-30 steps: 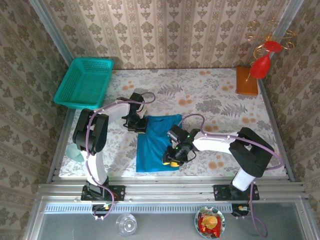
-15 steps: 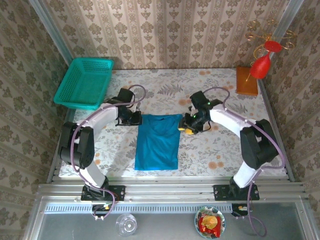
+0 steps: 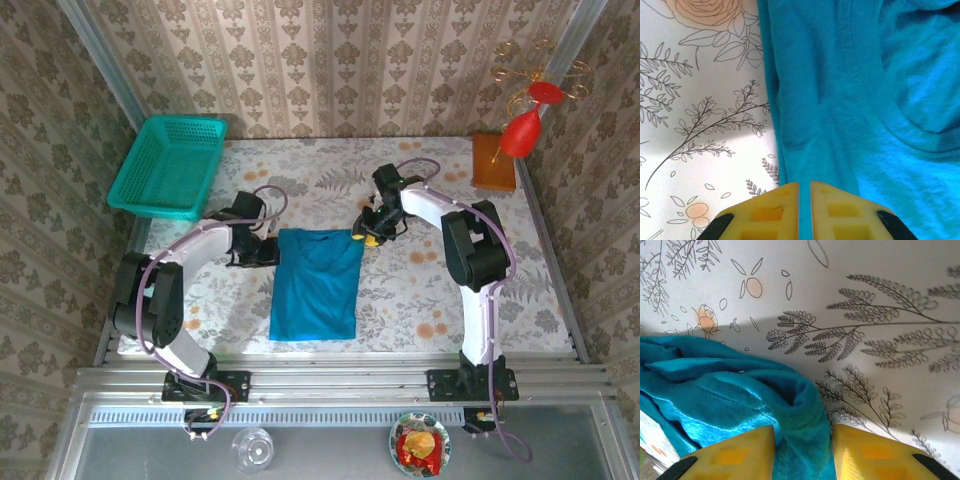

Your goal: Fold the inside-out t-shirt

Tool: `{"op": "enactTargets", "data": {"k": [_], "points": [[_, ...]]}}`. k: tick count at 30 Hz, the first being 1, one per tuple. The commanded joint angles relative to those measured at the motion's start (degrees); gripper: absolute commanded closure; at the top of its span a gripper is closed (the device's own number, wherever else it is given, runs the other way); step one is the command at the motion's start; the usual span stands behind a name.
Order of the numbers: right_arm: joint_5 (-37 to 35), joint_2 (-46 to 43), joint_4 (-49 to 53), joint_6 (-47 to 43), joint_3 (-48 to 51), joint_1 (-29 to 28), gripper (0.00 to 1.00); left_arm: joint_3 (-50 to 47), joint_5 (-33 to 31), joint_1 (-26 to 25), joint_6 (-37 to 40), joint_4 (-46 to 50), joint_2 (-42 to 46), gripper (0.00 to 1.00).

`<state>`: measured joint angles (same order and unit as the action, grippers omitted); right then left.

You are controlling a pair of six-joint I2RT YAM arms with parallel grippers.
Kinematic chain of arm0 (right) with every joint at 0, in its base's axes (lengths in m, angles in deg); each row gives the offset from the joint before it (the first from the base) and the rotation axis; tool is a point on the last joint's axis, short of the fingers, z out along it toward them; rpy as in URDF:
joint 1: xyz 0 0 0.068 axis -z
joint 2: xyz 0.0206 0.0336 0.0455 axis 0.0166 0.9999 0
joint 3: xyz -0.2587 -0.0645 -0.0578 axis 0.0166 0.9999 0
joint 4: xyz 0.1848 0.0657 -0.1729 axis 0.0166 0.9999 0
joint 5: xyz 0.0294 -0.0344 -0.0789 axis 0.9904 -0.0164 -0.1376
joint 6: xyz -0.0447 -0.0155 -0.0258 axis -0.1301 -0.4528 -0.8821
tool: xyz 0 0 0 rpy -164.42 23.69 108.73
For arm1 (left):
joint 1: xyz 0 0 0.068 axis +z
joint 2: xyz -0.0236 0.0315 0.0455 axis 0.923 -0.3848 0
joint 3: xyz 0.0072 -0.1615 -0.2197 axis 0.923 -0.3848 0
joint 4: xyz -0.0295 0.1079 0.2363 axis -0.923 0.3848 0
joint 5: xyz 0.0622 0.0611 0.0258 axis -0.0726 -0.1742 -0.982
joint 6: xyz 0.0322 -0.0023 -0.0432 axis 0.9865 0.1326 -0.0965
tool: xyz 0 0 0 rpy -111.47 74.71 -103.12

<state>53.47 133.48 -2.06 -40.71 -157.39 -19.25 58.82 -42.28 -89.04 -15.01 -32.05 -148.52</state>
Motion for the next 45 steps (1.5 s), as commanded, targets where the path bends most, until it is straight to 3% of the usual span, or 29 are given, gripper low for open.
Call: {"op": "enactTargets", "data": {"k": [1, 4, 8, 18, 23, 29, 37, 45], "points": [[3.0, -0.1, 0.8, 0.4, -1.7, -0.2, 0.74, -1.0, 0.3, 0.8, -0.9, 0.7, 1.1, 0.85], [3.7, -1.6, 0.6, 0.9, -1.6, -0.8, 0.90, -1.0, 0.2, 1.1, -0.8, 0.8, 1.0, 0.85], [5.2, -3.7, 0.1, 1.9, -1.9, -2.1, 1.00, -0.5, 0.2, 1.5, -0.4, 1.4, 0.8, 0.85], [6.5, -2.8, -3.2, 3.7, -1.7, -2.9, 1.00, -0.1, 0.6, 2.1, 0.1, 1.6, 0.0, 0.85], [3.4, -2.5, -1.9, 3.1, -1.8, -3.0, 1.00, -0.5, 0.0, 2.1, 0.3, 2.3, 0.2, 0.85], [8.3, -2.9, -6.9, 4.8, -1.4, -3.2, 1.00, -0.7, -0.1, 2.1, 0.1, 2.5, 0.3, 0.85], [2.5, -6.1, -4.6, 7.0, -0.3, -4.9, 0.96, -0.6, -0.1, 2.1, 0.1, 2.5, -0.9, 0.85], [-3.9, -1.6, -2.9, 6.1, -3.6, -5.9, 0.94, -0.5, -0.2, 2.1, 0.1, 3.1, -1.1, 0.85]]}}
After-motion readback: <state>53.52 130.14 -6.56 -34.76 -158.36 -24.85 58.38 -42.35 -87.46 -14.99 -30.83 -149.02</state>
